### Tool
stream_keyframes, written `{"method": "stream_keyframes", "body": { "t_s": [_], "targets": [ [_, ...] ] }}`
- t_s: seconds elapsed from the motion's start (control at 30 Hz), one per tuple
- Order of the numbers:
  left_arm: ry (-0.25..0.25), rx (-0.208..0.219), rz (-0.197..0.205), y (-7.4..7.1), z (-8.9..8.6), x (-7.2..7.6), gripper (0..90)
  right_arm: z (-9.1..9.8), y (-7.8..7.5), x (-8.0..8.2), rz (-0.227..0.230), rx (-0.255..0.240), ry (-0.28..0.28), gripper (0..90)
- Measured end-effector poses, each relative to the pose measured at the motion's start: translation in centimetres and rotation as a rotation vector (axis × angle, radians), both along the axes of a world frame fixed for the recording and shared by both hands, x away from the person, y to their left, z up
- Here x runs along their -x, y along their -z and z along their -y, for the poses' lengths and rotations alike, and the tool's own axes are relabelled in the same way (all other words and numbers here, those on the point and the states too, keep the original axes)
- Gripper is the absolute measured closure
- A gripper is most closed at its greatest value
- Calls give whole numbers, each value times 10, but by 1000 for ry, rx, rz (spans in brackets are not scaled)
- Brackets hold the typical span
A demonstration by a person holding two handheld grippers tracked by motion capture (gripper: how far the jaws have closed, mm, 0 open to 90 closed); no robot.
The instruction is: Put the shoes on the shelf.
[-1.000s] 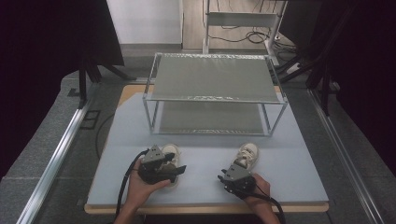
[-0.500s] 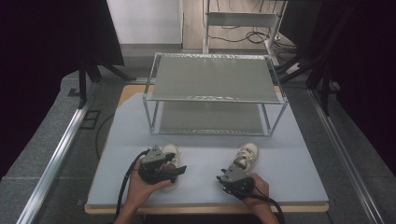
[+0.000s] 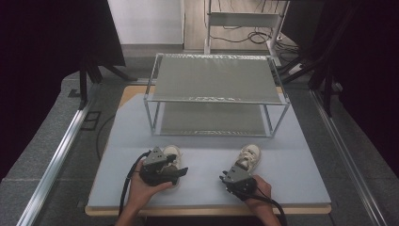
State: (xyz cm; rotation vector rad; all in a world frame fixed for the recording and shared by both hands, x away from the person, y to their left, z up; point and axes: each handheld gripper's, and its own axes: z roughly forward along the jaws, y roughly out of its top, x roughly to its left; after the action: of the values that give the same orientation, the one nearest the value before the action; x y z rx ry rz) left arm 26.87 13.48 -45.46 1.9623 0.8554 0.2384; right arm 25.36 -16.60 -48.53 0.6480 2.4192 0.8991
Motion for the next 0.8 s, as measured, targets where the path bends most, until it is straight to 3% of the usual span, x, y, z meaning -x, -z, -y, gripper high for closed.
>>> {"method": "stream_keyframes", "body": {
  "t_s": [0.2, 0.8],
  "targets": [
    [0, 2, -1, 0, 0, 0, 313, 2, 0, -2, -1, -13, 13, 837],
    [-8, 20, -5, -2, -3, 0, 328, 9, -7, -4, 5, -73, 25, 855]
  ]
}}
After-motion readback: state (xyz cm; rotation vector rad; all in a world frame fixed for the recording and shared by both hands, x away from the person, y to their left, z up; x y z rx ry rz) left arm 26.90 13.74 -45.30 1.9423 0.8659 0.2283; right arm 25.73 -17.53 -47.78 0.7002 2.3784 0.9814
